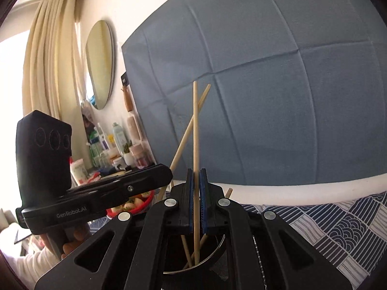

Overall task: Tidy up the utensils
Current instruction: 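Carry the chopstick in the left tool over the holder while the right tool lowers its chopstick in, then open both tools to release the chopsticks into the black holder, then move both tools back over the white spoons on the cloth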

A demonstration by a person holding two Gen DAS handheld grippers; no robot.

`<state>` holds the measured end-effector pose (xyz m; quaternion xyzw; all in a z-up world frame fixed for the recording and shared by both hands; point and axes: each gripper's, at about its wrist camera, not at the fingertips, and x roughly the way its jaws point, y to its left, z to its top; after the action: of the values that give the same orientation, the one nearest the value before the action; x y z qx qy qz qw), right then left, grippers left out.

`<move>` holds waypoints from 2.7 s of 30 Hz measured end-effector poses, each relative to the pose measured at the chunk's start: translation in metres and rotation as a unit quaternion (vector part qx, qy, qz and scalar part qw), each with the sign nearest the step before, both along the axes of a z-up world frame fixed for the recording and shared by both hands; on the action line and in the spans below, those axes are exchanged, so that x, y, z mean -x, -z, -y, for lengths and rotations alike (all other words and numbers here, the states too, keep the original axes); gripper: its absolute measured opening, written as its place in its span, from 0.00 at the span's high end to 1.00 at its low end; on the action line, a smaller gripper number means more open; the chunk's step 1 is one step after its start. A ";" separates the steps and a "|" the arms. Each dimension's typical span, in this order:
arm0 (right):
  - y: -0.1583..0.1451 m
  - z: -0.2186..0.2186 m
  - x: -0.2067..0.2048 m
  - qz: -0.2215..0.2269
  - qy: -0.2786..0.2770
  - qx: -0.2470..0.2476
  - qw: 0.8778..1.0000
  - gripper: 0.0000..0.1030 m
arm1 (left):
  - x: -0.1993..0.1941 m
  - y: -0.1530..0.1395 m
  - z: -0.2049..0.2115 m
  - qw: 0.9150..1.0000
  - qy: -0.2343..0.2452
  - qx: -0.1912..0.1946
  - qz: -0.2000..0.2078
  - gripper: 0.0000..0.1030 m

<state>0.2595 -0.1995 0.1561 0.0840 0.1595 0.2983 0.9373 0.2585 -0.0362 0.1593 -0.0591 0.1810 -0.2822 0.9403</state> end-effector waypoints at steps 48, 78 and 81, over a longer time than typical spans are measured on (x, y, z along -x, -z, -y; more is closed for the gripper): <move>0.017 0.005 0.087 -0.033 0.022 0.147 0.988 0.13 | 0.088 0.018 -0.039 0.991 -0.081 -0.087 -0.067 0.06; 0.089 -0.034 0.101 -0.162 -0.158 0.195 0.954 0.12 | 0.174 0.076 -0.061 0.966 -0.120 -0.157 -0.167 0.06; 0.096 -0.039 0.104 -0.175 -0.186 0.193 0.947 0.12 | 0.183 0.081 -0.056 0.965 -0.113 -0.162 -0.173 0.06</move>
<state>0.1554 -0.1608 0.0604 -0.0785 0.3885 0.4114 0.8208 0.0760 0.0197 0.0780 0.0265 0.3763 -0.1268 0.9174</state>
